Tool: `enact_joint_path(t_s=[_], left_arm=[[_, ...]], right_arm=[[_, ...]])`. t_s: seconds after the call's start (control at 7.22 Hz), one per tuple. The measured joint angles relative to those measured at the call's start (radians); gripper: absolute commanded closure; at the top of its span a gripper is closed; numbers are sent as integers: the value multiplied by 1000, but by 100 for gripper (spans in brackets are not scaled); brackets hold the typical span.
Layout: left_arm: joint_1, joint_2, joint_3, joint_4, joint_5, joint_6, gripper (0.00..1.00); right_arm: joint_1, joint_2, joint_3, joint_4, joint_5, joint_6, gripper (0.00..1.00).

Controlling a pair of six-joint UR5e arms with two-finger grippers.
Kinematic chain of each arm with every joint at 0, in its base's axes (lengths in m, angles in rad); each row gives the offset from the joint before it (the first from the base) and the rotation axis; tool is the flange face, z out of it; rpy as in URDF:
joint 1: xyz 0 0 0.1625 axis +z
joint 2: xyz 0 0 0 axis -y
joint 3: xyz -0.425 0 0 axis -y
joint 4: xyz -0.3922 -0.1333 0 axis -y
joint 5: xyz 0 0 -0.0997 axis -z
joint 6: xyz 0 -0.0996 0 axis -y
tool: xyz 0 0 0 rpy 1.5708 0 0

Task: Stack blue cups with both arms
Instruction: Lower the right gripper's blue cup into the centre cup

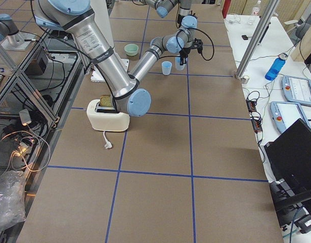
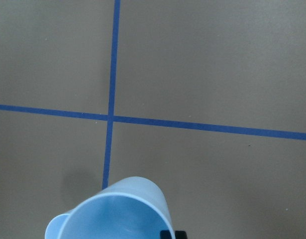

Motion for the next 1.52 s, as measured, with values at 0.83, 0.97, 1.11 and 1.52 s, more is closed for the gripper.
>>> enact_joint_path(t_s=[0.83,0.97,1.11,1.52], left_arm=[[-170,125,-2,18,-44,290,2],[-179,133,2,18,-46,304,2],[-182,140,4,18,-46,309,2],[-184,145,7,17,-47,312,2]], right_arm=[[-166,64,-1,-42,-103,24,100],[-177,65,-2,-42,-115,27,100],[-182,67,-3,-42,-120,28,100],[-190,71,-10,-37,-132,28,100]])
